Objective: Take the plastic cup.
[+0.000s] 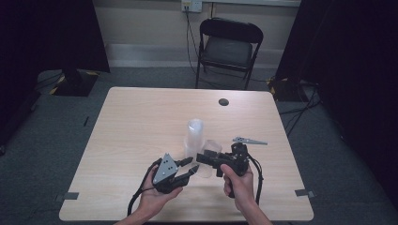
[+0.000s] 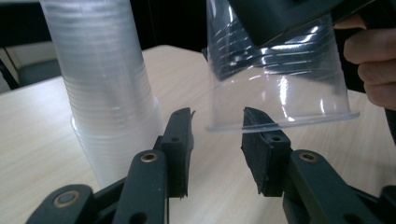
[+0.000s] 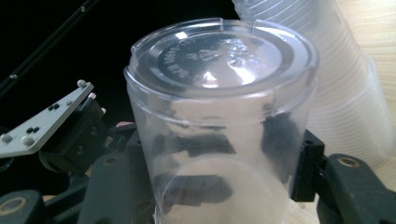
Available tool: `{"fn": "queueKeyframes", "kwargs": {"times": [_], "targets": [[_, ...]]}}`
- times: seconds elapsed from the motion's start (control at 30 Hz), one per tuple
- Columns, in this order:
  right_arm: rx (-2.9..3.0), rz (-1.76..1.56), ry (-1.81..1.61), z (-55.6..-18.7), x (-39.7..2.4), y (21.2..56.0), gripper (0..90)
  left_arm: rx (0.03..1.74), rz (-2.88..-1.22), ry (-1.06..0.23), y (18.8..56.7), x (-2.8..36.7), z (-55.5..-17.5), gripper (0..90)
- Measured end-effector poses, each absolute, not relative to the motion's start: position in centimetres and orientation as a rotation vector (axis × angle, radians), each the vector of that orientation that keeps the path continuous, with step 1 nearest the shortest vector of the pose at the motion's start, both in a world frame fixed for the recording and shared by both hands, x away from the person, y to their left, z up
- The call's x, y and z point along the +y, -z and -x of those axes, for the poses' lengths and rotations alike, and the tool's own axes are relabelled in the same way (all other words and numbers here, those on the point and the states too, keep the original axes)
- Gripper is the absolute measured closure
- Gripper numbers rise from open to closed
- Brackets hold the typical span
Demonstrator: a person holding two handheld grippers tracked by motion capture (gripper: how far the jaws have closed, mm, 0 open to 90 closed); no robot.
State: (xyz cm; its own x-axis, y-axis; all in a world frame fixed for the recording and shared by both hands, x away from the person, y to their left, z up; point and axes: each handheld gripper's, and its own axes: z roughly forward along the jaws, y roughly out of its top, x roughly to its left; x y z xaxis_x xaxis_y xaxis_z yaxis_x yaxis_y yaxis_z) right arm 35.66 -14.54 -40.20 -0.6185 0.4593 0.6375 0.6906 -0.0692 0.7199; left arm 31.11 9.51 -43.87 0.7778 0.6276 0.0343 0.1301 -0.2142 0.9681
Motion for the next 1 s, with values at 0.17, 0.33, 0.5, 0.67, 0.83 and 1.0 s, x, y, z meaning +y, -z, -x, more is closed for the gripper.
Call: {"fn": "queueKeyframes", "kwargs": {"times": [0.17,0.33,0.5,0.67,0.83,1.0], "targets": [[-1.92,1.23,1.748,-35.7,-14.4,40.2,42.2,0.572,-1.716,-0.572,43.7,9.2,-30.3,62.5],[-1.874,1.213,1.736,-35.7,-14.1,40.4,42.3,0.54,-1.682,-0.62,43.6,9.1,-30.0,61.2],[-1.855,1.205,1.719,-35.7,-13.8,40.7,42.6,0.533,-1.662,-0.649,43.7,8.9,-29.9,60.7],[-1.832,1.198,1.713,-35.7,-13.6,40.7,43.3,0.526,-1.659,-0.696,43.6,9.0,-29.9,60.7],[-1.824,1.188,1.695,-35.6,-13.3,40.9,43.3,0.511,-1.672,-0.701,43.3,9.1,-29.8,72.2],[-1.873,1.195,1.694,-35.6,-13.1,40.9,32.7,0.53,-1.687,-0.678,43.1,9.5,-30.2,79.8]]}}
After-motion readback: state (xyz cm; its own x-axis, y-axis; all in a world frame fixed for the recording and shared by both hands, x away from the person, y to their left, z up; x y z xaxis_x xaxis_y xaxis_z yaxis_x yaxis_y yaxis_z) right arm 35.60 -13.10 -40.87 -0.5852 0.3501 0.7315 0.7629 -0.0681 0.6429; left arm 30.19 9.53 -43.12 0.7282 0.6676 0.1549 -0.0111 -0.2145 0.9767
